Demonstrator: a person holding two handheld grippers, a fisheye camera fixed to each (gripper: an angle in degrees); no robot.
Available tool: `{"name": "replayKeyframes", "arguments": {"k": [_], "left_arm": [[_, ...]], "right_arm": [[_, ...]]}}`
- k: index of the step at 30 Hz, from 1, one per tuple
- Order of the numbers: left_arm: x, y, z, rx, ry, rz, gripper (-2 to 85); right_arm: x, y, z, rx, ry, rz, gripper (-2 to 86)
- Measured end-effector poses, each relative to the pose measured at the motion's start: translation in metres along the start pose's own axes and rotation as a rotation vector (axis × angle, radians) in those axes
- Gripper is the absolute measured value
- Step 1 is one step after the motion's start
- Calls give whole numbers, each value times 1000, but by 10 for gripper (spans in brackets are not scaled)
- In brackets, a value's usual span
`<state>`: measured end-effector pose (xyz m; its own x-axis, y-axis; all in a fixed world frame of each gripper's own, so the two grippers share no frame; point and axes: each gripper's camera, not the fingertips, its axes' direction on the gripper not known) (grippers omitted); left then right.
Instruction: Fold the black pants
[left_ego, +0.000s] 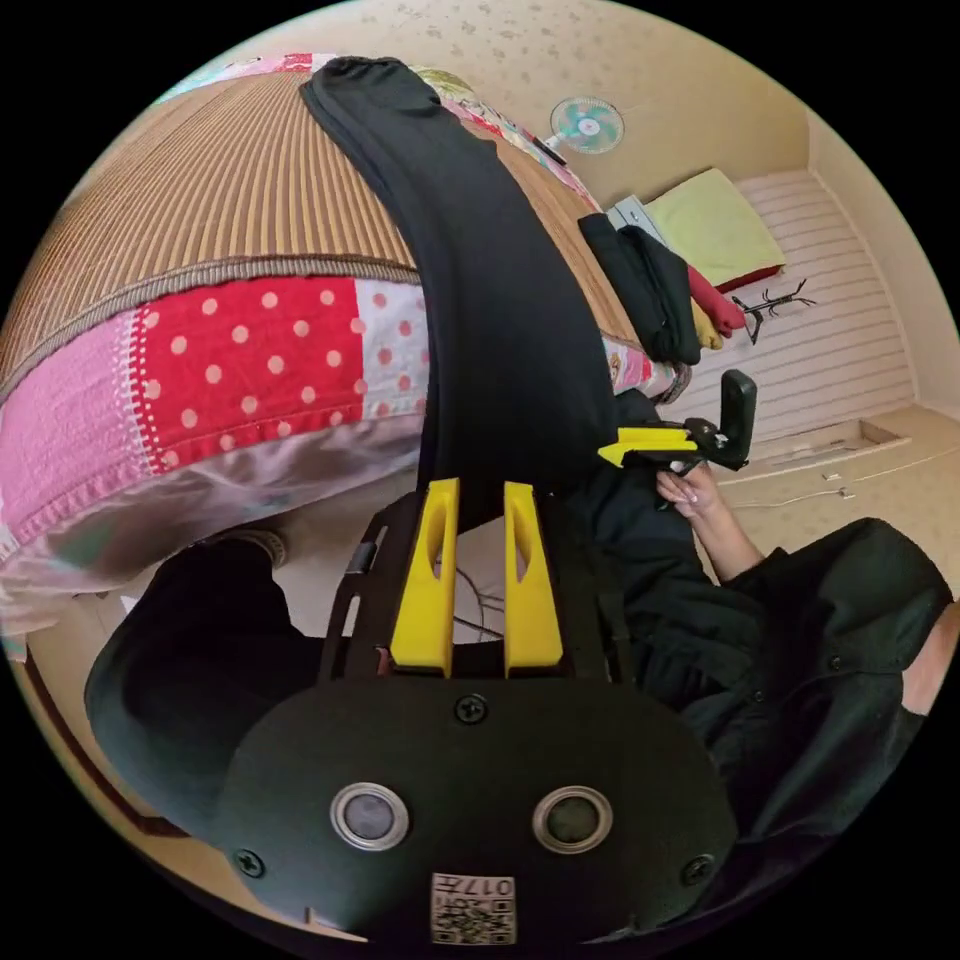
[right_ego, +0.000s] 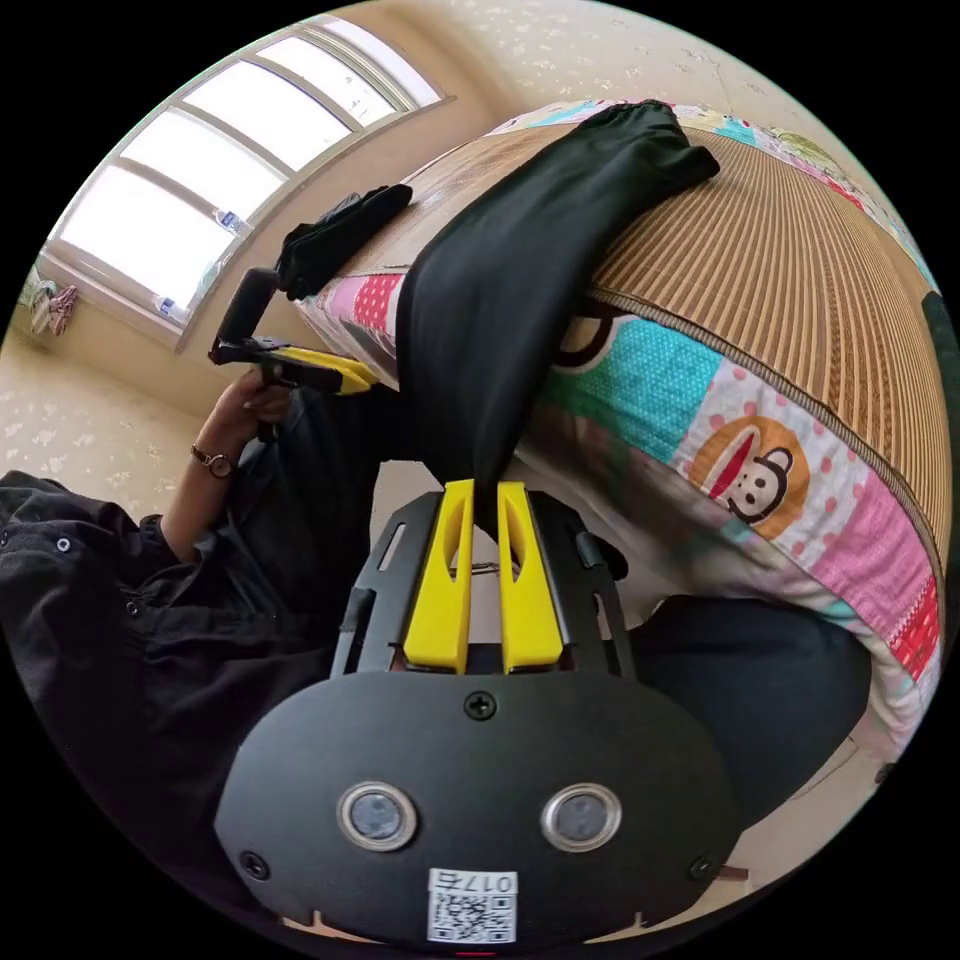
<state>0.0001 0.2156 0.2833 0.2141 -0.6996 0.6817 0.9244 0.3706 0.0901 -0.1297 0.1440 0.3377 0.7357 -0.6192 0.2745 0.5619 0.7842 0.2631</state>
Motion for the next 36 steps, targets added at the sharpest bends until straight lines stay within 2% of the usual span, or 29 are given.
{"name": "replayKeyframes", "arguments": {"k": [2,3,6,9,11,14,17,20,22,26,32,36], "left_arm": [[-2,-3,-15,127,47,6,97],[-2,-8,-18,163,11,4,101],[-2,-27,-3,149,-101,6,112],[-9,-38,30,52,-117,-23,111],[-9,-30,31,84,-169,-44,93],[-12,-16,32,58,-122,-40,44],[-14,-1,31,51,-136,2,40],[-22,11,29,109,-94,-2,47],[-27,15,26,147,-43,-3,64],[-42,13,37,106,89,-33,110],[-54,40,49,51,166,-76,76],[-33,71,31,99,230,32,43]], "right_arm": [[8,-5,-20,76,-37,8,73],[16,-11,-36,149,-82,16,81],[44,-35,-65,266,-168,55,90],[70,-66,-67,257,-207,127,97],[77,-78,-61,221,-231,157,94],[72,-78,-65,223,-215,132,69],[73,-72,-69,182,-257,135,53],[84,-66,-85,223,-293,146,59],[103,-66,-102,285,-384,200,73],[115,-87,-107,253,-495,206,85],[104,-111,-114,184,-510,188,62],[95,-93,-141,233,-637,121,34]]}}
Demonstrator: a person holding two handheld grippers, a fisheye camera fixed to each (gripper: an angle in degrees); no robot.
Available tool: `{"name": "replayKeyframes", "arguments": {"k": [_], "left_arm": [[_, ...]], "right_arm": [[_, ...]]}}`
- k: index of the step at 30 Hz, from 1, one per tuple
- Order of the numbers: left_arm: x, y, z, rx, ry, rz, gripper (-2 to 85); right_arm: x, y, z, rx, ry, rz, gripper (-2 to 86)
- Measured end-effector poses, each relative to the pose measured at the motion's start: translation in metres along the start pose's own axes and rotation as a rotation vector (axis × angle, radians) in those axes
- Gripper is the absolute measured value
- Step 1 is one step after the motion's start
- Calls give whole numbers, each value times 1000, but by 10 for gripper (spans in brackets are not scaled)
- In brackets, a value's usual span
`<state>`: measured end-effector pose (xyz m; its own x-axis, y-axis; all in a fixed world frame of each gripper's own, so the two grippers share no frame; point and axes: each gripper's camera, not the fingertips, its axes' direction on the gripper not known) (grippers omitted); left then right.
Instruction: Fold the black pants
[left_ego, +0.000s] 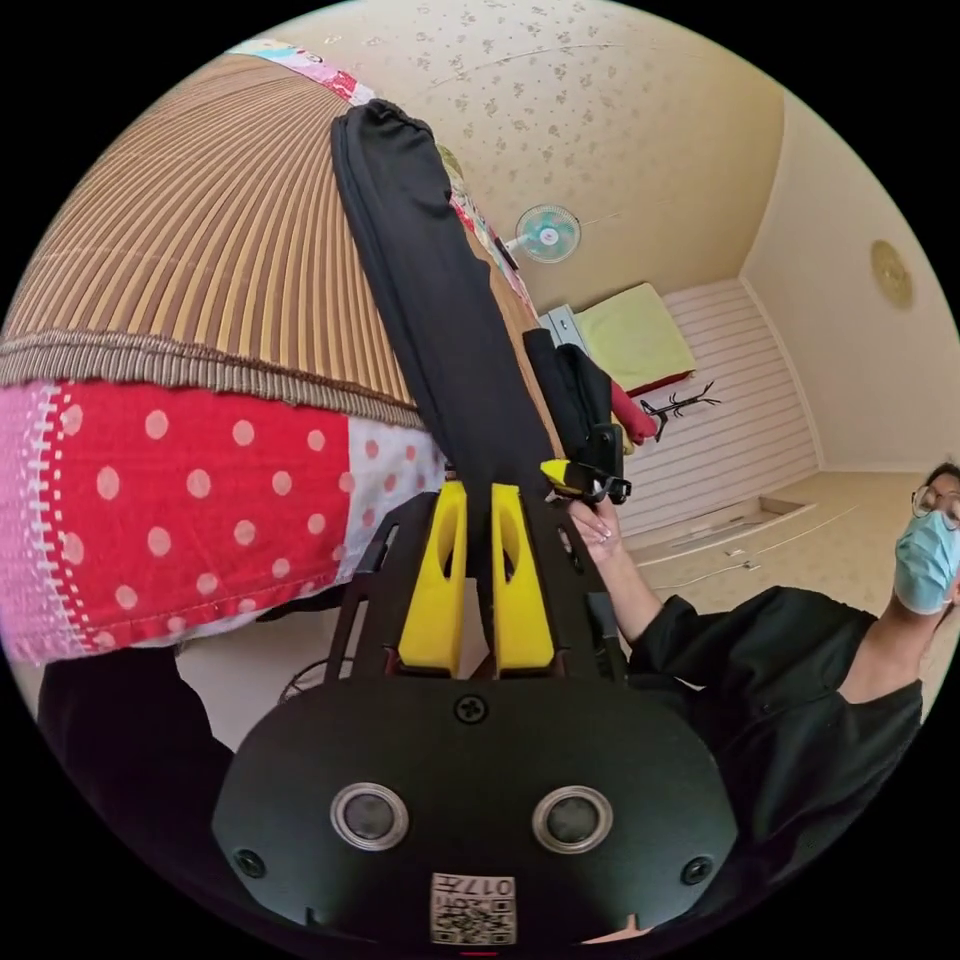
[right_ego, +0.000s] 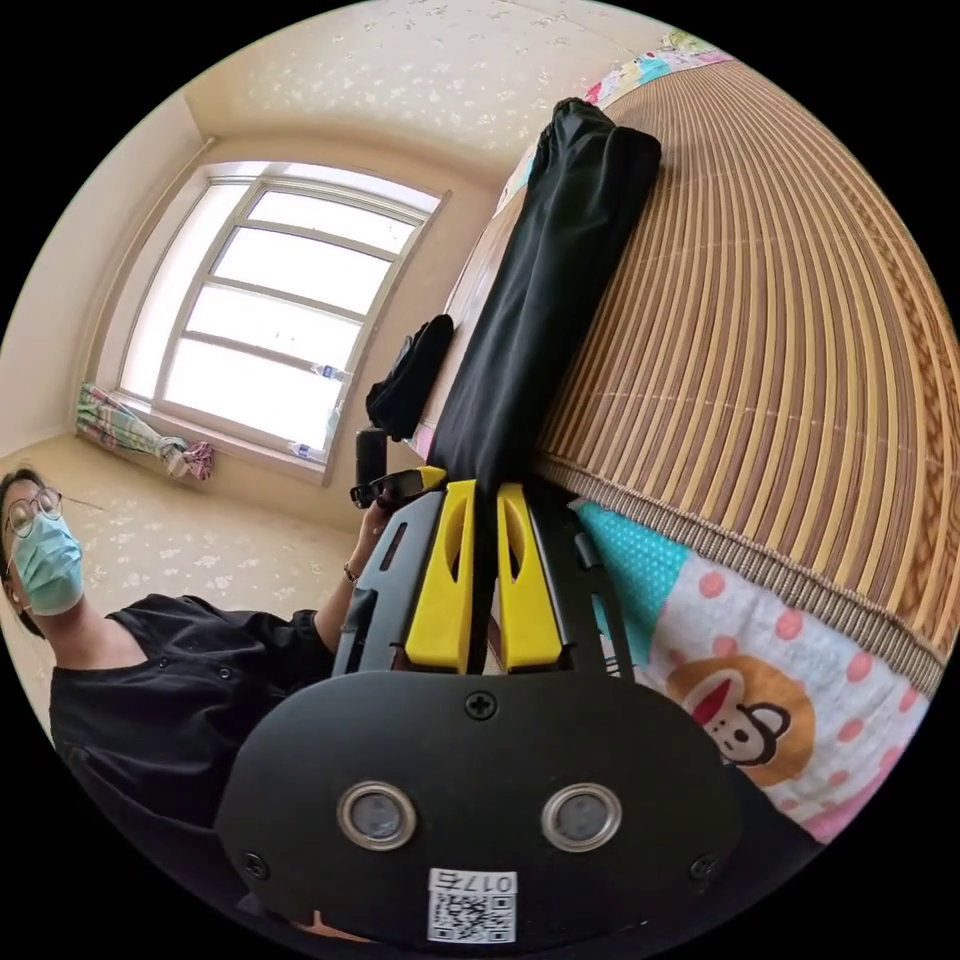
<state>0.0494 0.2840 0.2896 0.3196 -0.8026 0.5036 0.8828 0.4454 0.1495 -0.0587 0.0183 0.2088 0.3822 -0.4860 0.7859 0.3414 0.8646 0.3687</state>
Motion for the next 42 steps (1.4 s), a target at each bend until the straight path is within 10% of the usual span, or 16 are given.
{"name": "replayKeyframes", "arguments": {"k": [15,24,36,42], "left_arm": [[355,-8,-114,304,113,879,39],[489,-72,-132,394,184,965,38],[337,-287,-13,170,-173,424,37],[252,-254,61,-24,-312,362,38]], "right_arm": [[-374,-12,-173,249,-141,-855,16],[-544,-44,-237,386,-9,-1080,15],[-376,-280,-174,367,426,-528,14],[-271,-287,-92,192,618,-416,14]]}}
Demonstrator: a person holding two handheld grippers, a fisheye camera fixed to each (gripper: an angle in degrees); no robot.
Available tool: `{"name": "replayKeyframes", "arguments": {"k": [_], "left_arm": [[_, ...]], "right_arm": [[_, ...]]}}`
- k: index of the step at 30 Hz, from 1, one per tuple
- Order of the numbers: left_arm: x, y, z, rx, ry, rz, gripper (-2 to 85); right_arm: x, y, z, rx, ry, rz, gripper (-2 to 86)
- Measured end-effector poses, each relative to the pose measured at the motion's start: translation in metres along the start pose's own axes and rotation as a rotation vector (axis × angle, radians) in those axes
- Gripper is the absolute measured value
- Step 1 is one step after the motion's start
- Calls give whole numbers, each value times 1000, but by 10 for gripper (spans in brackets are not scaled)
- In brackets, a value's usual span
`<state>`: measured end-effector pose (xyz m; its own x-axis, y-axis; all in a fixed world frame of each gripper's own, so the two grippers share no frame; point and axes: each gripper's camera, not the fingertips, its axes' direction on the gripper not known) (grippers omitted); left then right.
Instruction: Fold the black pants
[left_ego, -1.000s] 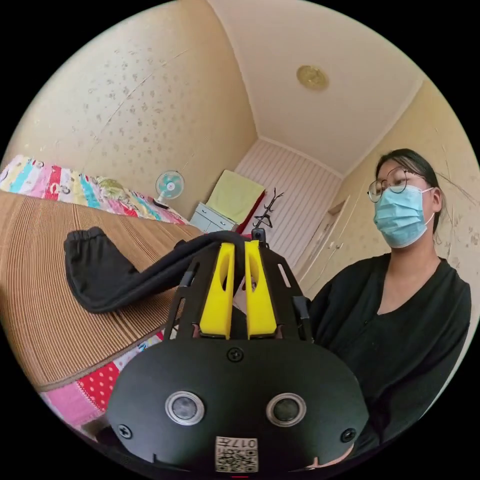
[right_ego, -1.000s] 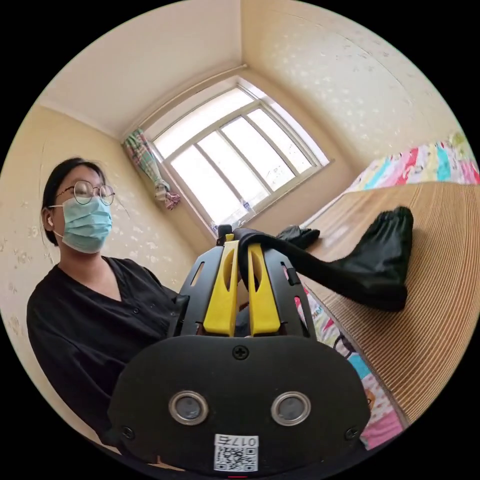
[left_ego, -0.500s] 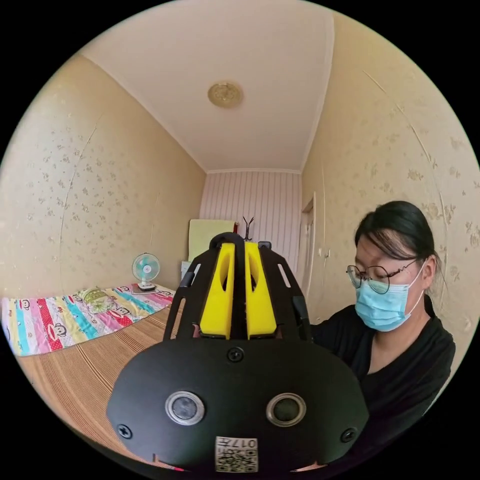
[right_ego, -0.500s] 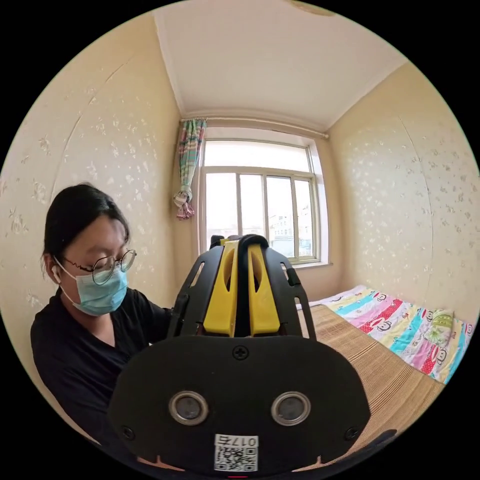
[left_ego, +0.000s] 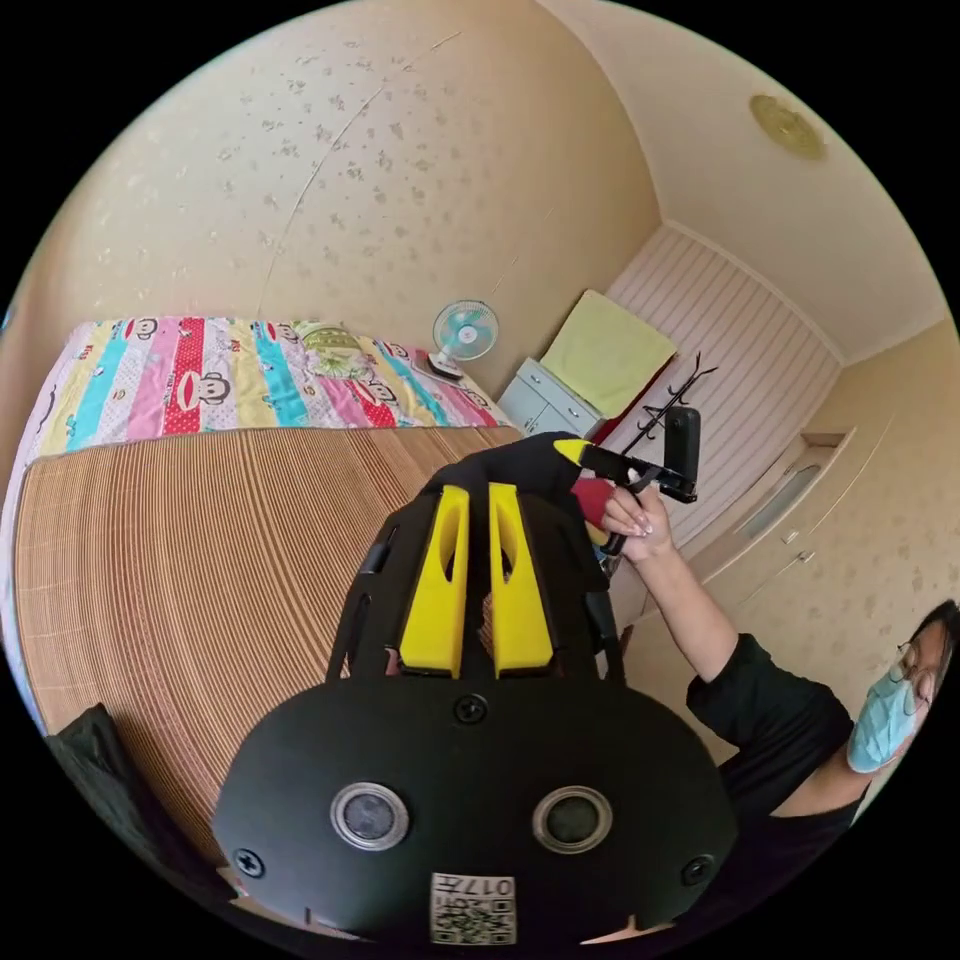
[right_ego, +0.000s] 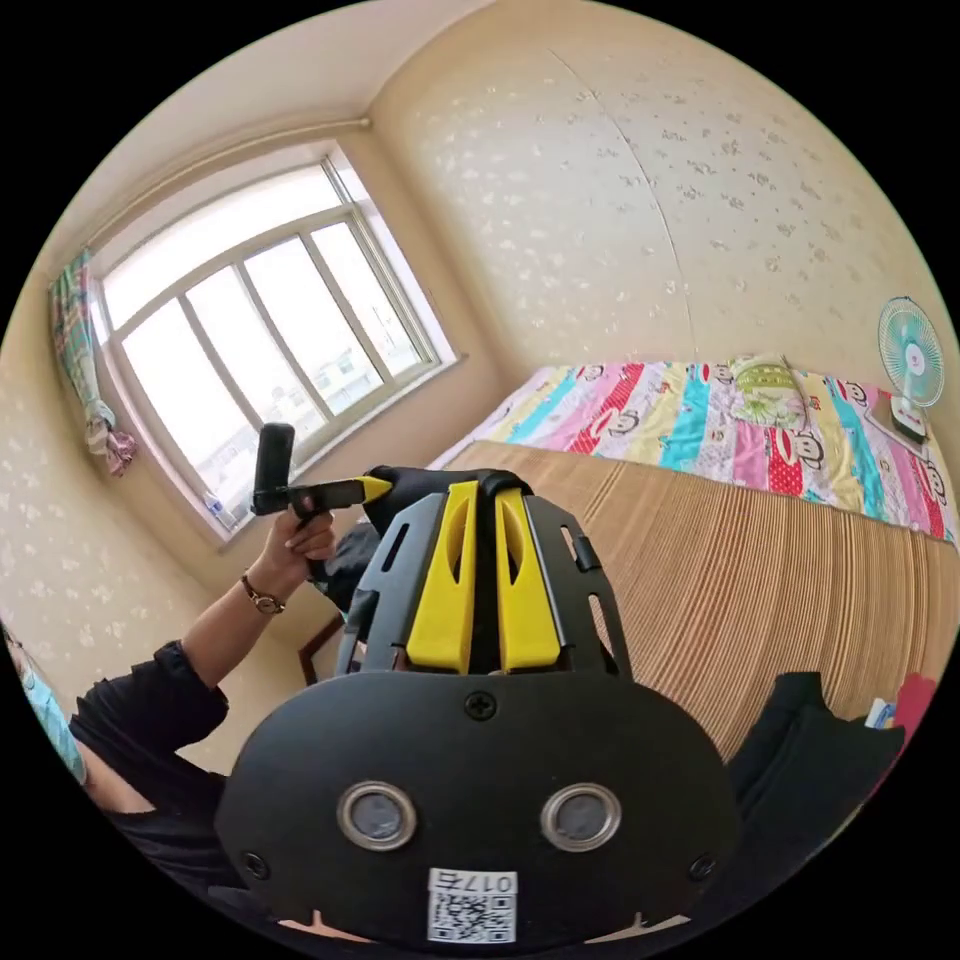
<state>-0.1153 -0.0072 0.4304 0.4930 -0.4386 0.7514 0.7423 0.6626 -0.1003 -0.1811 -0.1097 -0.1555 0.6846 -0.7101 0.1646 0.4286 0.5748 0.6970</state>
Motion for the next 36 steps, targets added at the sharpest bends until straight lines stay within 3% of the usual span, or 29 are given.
{"name": "replayKeyframes", "arguments": {"k": [7,13,17,20,24,26,31,33,36], "left_arm": [[19,166,77,-171,116,-1,42],[26,261,134,-346,124,-198,63],[2,265,104,-158,237,-321,78],[-24,242,81,-13,196,-391,110],[-63,193,94,42,114,-466,220],[-78,176,113,12,91,-498,226],[-88,163,140,-10,54,-564,193],[-76,170,157,-55,110,-567,160],[-65,190,165,-19,175,-571,118]], "right_arm": [[-16,214,63,-154,-112,-165,18],[5,345,107,-277,-171,-21,30],[48,351,91,-187,-301,93,54],[88,335,72,-46,-262,195,94],[153,302,109,-63,-322,384,170],[169,295,139,-104,-312,437,183],[157,306,206,-306,-320,475,188],[147,320,202,-249,-305,488,178],[146,348,200,-216,-441,590,146]]}}
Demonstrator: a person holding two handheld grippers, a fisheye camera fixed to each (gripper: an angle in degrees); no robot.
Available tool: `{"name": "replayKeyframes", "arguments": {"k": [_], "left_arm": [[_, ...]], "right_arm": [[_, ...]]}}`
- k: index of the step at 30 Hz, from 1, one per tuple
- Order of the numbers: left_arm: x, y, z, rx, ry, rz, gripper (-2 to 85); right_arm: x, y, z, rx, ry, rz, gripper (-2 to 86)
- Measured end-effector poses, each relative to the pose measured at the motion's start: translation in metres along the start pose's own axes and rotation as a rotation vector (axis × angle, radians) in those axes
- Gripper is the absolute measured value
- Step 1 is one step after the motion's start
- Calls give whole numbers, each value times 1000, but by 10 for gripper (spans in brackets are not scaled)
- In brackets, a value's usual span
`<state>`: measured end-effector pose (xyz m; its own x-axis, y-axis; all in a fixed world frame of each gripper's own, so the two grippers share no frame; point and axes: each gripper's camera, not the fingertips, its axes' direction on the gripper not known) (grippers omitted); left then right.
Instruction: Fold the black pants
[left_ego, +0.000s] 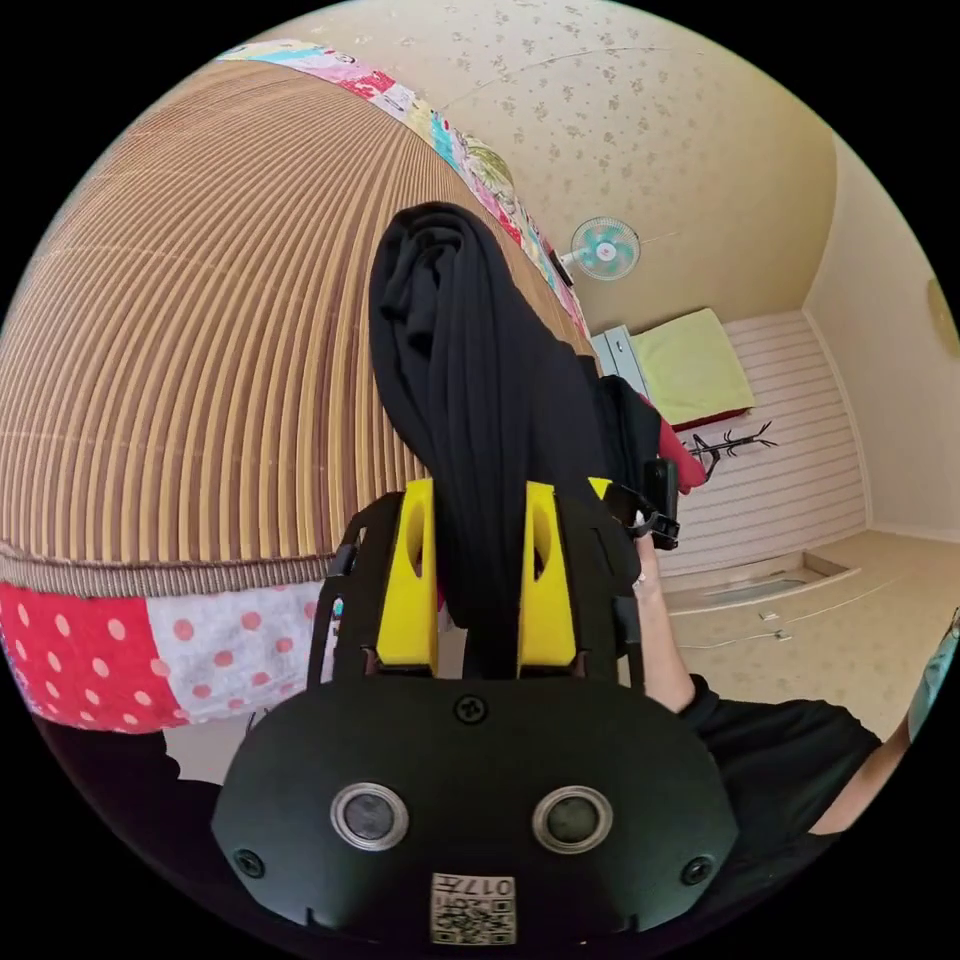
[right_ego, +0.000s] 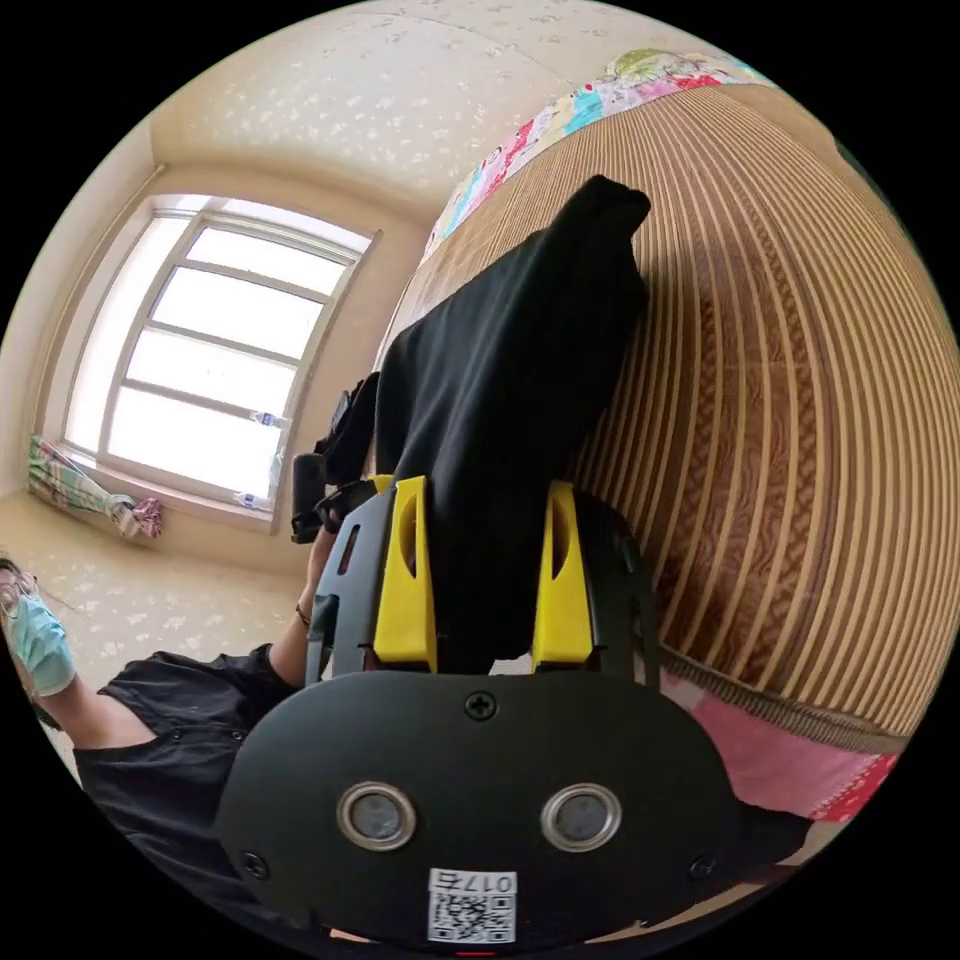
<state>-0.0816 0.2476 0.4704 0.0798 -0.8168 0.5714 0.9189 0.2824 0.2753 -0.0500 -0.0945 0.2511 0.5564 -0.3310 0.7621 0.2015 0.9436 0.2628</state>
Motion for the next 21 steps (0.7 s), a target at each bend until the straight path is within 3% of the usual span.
{"name": "replayKeyframes", "arguments": {"k": [4,7,11,18,21], "left_arm": [[1,15,-18,15,22,-1,92],[28,22,-63,93,-112,108,84],[52,19,-169,253,-195,174,83],[94,0,-395,426,-481,340,84],[80,-22,-475,426,-550,249,90]], "right_arm": [[-32,27,9,-32,47,-87,107],[-75,36,28,-9,20,-206,90],[-129,21,65,21,-118,-305,84],[-308,-22,193,69,-309,-588,82],[-377,-36,252,96,-330,-598,87]]}}
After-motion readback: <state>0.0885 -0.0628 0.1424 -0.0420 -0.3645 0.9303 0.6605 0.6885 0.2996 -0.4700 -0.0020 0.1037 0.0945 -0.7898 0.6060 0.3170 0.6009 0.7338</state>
